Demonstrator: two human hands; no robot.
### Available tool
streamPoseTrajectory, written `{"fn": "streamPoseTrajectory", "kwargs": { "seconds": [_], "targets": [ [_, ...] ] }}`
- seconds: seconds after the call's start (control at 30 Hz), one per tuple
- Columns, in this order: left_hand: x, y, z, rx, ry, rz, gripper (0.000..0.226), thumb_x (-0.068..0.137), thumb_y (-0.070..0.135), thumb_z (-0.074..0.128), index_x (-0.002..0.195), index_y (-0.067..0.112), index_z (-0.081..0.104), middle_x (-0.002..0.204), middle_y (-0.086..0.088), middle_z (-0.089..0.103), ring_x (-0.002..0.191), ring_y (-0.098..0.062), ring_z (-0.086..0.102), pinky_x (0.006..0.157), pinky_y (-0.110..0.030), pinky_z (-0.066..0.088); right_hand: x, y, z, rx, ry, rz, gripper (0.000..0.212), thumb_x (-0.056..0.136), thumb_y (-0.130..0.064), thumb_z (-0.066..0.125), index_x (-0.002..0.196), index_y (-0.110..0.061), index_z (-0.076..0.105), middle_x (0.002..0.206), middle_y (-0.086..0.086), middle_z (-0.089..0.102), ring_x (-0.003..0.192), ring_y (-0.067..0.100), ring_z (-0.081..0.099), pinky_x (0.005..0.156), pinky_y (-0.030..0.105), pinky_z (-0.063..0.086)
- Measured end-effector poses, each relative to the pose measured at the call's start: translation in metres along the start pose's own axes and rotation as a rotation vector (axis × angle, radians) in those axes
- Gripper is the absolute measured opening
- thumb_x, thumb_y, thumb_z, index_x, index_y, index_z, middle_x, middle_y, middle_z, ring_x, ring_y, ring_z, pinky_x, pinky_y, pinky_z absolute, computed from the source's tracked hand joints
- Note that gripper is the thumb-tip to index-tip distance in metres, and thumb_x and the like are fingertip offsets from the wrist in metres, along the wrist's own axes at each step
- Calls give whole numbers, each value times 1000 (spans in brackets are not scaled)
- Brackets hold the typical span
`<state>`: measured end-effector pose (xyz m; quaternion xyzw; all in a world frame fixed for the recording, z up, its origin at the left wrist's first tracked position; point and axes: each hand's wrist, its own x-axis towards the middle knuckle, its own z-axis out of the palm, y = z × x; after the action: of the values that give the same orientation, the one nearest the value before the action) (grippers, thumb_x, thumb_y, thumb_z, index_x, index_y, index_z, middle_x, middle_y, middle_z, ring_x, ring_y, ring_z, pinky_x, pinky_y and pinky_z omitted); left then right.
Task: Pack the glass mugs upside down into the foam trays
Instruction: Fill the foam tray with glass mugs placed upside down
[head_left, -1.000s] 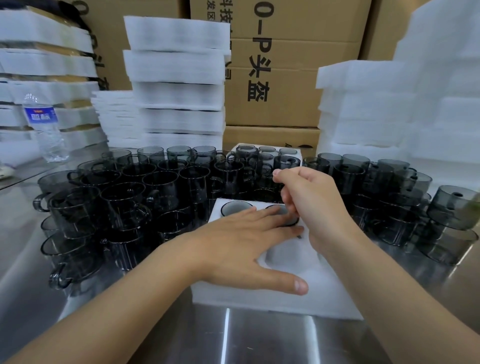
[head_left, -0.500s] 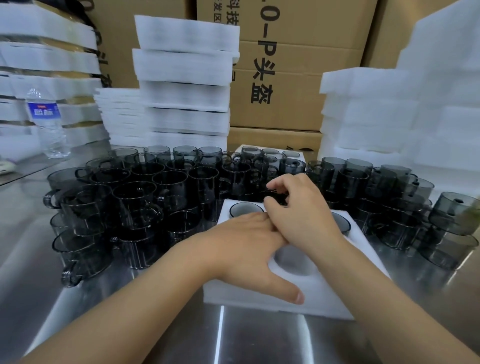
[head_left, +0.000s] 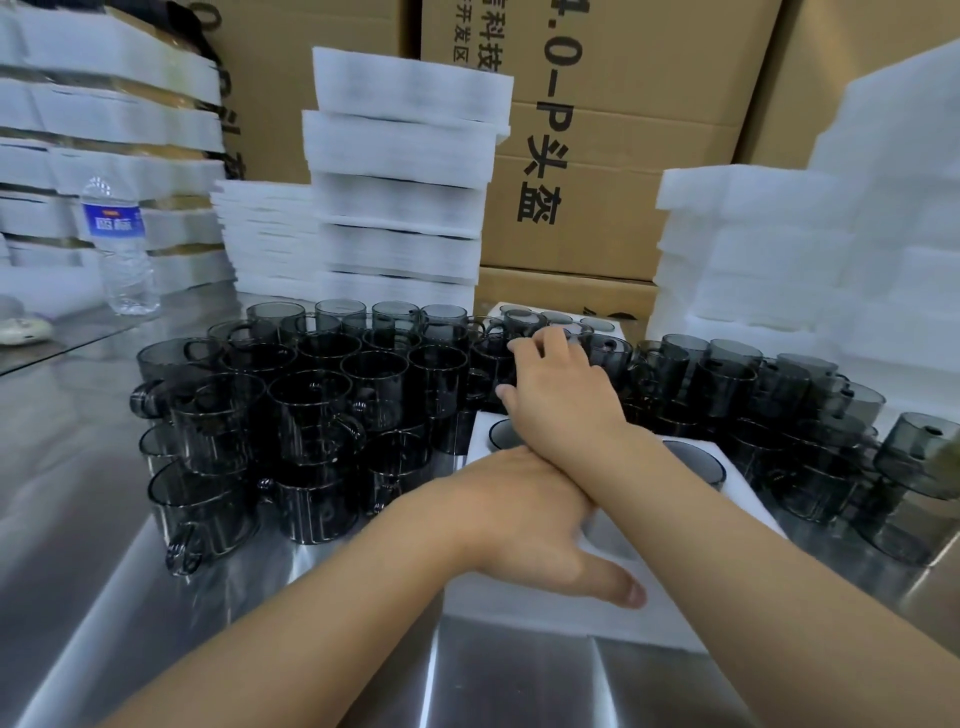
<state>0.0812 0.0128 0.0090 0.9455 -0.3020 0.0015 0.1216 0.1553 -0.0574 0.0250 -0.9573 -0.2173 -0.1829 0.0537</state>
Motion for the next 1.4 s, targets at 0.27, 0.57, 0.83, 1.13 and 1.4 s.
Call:
{"fn": "streamPoseTrajectory", "kwargs": {
  "seconds": [0.27,0.57,0.83,1.13,1.4],
  "targets": [
    [1,1,1,-1,11,7,60,79,65,59,124,27,47,132,5,53,118,-15,46,92,-22,33,16,2,9,-32,-31,19,42,99,-34,42,135,-12,38,141,13,27,124,33,35,91,43,37],
    [0,1,1,-17,10,19,72,79,63,59,139,27,39,142,6,45,125,-13,40,102,-24,31,18,8,12,66,-3,3,34,100,-28,44,126,-8,45,130,14,36,118,32,38,88,42,44],
    [2,-2,2,-11,-5,26,82,79,64,59,147,29,28,154,8,28,139,-12,22,112,-23,17,7,9,3,123,214,30,26,100,-24,43,119,-6,46,131,16,32,104,31,44,75,36,45],
    [5,-9,1,-95,33,61,85,80,63,59,149,30,23,156,17,20,141,2,12,116,-23,15,-21,38,-20,317,344,1,20,96,-23,52,109,-8,52,126,9,34,80,24,53,71,27,39],
    [13,-19,-8,-924,334,-189,30,82,63,48,107,51,60,106,35,62,103,20,52,90,-18,38,-43,53,-8,689,395,55,9,91,-19,61,89,-18,51,109,-7,37,86,9,53,84,22,47]
  ]
}}
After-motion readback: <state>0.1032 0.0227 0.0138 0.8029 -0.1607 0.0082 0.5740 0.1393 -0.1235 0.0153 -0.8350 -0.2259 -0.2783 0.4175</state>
